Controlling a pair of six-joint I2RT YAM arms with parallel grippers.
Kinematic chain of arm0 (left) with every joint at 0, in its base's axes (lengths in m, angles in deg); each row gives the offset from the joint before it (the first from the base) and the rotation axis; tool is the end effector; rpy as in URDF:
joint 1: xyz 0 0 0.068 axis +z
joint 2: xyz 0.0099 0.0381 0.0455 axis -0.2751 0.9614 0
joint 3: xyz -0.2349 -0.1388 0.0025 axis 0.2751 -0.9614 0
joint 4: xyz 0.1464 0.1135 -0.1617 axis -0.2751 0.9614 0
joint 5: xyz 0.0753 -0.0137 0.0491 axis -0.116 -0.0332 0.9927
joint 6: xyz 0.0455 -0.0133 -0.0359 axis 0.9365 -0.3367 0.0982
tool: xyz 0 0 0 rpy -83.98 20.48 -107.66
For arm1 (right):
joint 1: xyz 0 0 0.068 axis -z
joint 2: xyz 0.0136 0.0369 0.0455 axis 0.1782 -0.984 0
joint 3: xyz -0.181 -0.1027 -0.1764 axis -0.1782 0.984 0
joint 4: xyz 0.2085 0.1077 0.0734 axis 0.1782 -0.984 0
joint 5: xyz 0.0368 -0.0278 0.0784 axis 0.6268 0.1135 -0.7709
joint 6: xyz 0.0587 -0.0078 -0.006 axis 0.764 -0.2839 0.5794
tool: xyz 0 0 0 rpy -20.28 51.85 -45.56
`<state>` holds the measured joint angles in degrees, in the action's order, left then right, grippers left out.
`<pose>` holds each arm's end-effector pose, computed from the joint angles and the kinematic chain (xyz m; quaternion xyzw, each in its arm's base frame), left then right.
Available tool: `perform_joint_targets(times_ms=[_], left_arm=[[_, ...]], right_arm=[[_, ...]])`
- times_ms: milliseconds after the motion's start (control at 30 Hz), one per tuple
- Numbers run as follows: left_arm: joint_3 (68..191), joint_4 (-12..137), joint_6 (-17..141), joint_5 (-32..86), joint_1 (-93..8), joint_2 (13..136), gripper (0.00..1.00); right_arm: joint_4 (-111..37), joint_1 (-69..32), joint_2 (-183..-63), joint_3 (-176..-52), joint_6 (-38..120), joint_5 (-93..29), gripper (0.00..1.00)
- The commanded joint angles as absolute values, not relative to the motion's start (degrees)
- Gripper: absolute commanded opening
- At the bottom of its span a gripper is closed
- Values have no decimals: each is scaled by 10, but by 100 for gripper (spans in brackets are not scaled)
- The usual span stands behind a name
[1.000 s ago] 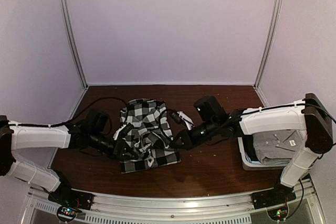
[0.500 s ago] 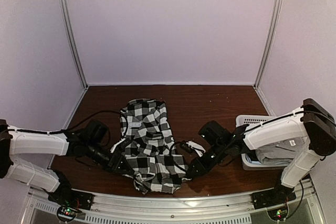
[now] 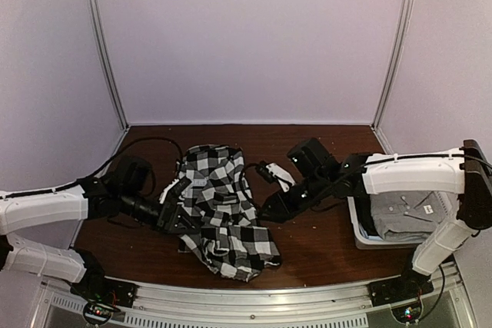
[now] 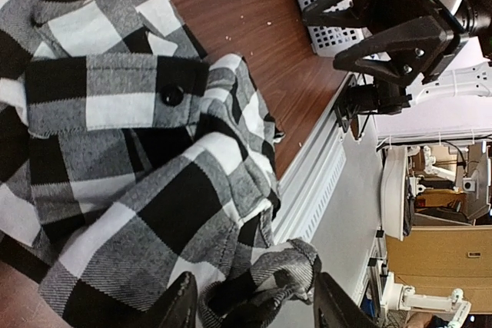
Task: Fold and stack the long sleeve shirts
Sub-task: Adjust the rectangle-folded shirt at the center of the board.
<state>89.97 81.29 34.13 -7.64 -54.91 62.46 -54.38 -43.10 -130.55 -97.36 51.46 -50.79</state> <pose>0.1366 -0.1487 0.2076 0.1324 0.8651 -0.4813 0.0493 0.1739 0.2660 0.2319 -0.3590 0.8393 0.3746 0.1623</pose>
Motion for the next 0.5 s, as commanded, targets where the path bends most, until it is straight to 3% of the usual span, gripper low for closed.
perform_joint_targets(times_ms=[0,267,467], left_arm=[[928,781,346,-74,-546,651,53],[907,771,341,-100,-546,608,61],[886,783,341,-94,-546,608,60]], right_arm=[[-517,-434,-1366,-1053,517,-494,51],[-522,-460,-1495,-1176,514,-522,54],[-544,-472,-1561,-1224,510,-526,52]])
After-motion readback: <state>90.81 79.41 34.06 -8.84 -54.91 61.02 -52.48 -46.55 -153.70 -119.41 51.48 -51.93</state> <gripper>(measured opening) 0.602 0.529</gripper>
